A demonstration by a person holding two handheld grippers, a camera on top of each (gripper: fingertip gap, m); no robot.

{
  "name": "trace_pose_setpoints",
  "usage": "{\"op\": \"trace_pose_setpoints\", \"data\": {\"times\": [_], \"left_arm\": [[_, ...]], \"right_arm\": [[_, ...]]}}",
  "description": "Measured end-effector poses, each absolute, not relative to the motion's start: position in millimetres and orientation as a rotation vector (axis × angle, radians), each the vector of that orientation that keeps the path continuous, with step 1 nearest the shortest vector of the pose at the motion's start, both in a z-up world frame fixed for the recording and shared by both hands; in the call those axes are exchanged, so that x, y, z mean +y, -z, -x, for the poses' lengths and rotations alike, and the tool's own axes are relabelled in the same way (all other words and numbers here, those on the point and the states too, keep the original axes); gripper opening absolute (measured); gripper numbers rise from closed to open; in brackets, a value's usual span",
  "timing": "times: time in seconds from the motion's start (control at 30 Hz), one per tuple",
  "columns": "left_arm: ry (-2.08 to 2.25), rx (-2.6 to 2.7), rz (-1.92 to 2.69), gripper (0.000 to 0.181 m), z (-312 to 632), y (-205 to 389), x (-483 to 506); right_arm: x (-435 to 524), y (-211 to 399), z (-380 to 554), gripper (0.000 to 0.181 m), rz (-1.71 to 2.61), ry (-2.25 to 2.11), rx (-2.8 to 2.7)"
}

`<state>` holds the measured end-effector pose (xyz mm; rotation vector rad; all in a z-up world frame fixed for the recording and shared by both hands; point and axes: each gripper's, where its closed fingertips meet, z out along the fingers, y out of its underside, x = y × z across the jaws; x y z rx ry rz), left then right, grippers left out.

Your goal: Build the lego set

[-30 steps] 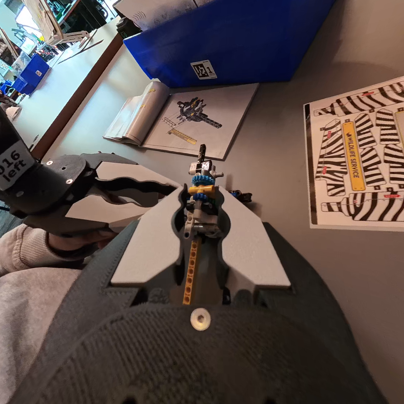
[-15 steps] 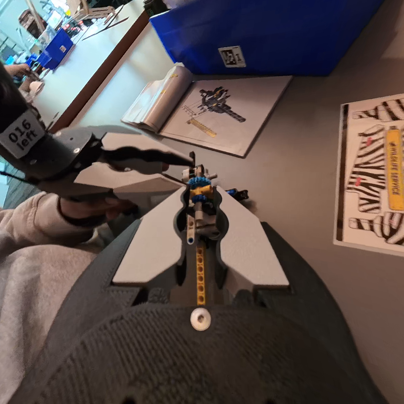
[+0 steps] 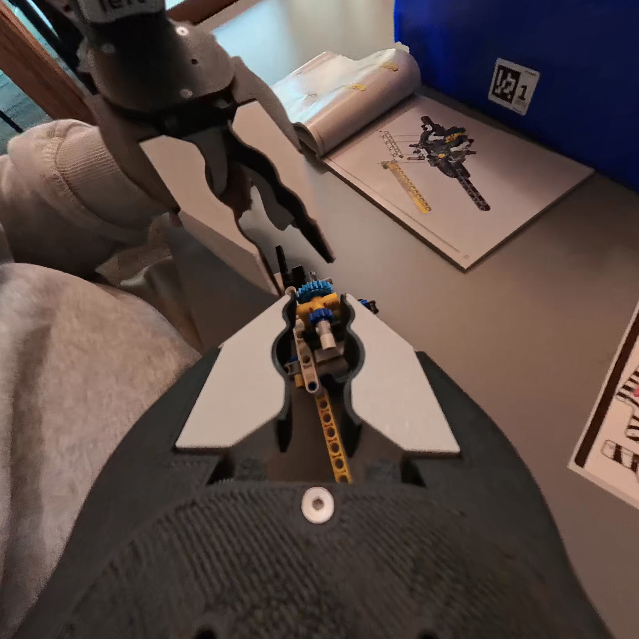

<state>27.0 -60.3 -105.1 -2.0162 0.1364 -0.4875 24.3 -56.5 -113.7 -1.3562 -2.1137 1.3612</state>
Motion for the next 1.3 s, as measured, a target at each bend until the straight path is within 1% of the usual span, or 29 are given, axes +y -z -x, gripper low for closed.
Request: {"op": "trace_pose_setpoints", "data": {"times": [0.07, 0.2, 0.53, 0.73, 0.9, 1.17, 1.3], "left_arm": [[0.518, 0.114, 2.006, 0.033, -26.3, 104.2, -60.0], [0.553, 0.117, 2.030, 0.032, -28.9, 109.5, -62.0], [0.601, 0.119, 2.042, 0.030, -32.2, 113.1, -64.0], [0.533, 0.152, 2.055, 0.027, -30.8, 115.2, -63.5], [0.554, 0.161, 2.053, 0.018, -34.6, 115.1, -63.5], [0.616, 0.107, 2.054, 0.022, -32.5, 116.8, -64.2], [0.638, 0.089, 2.057, 0.020, -33.6, 117.2, -63.3]], "right_arm": [[-60.4, 113.6, -26.7, 0.024, 1.333, -1.380, -2.134], [-62.9, 109.4, -31.5, 0.035, 1.289, -1.427, -2.149], [-59.7, 109.6, -33.2, 0.026, 1.231, -1.400, -2.146], [-59.0, 110.2, -31.8, 0.022, 1.224, -1.390, -2.139], [-60.3, 110.4, -31.6, 0.021, 1.217, -1.390, -2.142], [-59.5, 110.3, -31.3, 0.021, 1.224, -1.390, -2.134], [-59.1, 110.5, -31.1, 0.021, 1.228, -1.390, -2.131]]}}
